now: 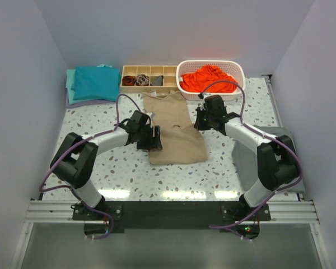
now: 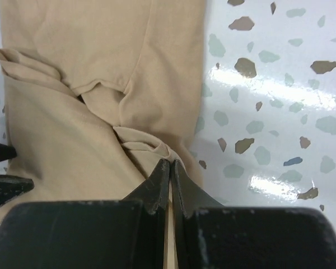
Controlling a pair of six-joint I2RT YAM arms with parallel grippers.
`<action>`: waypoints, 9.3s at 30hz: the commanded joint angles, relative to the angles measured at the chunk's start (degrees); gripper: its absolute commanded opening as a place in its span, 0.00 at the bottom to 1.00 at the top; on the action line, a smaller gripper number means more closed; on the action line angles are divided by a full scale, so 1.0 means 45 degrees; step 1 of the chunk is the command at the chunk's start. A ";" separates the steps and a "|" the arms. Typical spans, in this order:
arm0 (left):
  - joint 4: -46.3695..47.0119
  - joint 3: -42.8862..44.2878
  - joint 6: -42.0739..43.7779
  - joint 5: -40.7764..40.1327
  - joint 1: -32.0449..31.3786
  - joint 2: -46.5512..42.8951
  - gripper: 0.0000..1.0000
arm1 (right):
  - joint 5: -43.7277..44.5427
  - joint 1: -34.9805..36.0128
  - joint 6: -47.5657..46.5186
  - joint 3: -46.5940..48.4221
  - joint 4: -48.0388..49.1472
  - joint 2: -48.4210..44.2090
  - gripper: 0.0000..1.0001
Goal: Fold and stack the t-shirts
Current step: Fold the tshirt
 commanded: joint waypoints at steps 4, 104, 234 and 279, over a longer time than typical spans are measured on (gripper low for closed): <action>0.0107 0.0245 0.0351 0.0140 -0.0144 0.0183 0.69 | 0.1303 -0.0009 0.0026 0.0436 0.0646 0.0688 0.00; 0.0867 -0.8015 -0.2265 -0.0915 -0.1099 -0.7351 0.00 | -0.6058 -0.1963 0.2291 -0.7941 -0.0741 -0.3800 0.21; 0.1901 0.6909 0.1172 -0.2039 0.3704 0.2411 0.94 | -0.5354 -0.1768 0.1277 1.0182 -0.1814 0.7055 0.66; 0.5144 0.3982 0.1367 -0.0268 0.2846 0.3509 0.86 | -0.3072 0.0850 -0.1262 0.3058 -0.3867 0.4232 0.62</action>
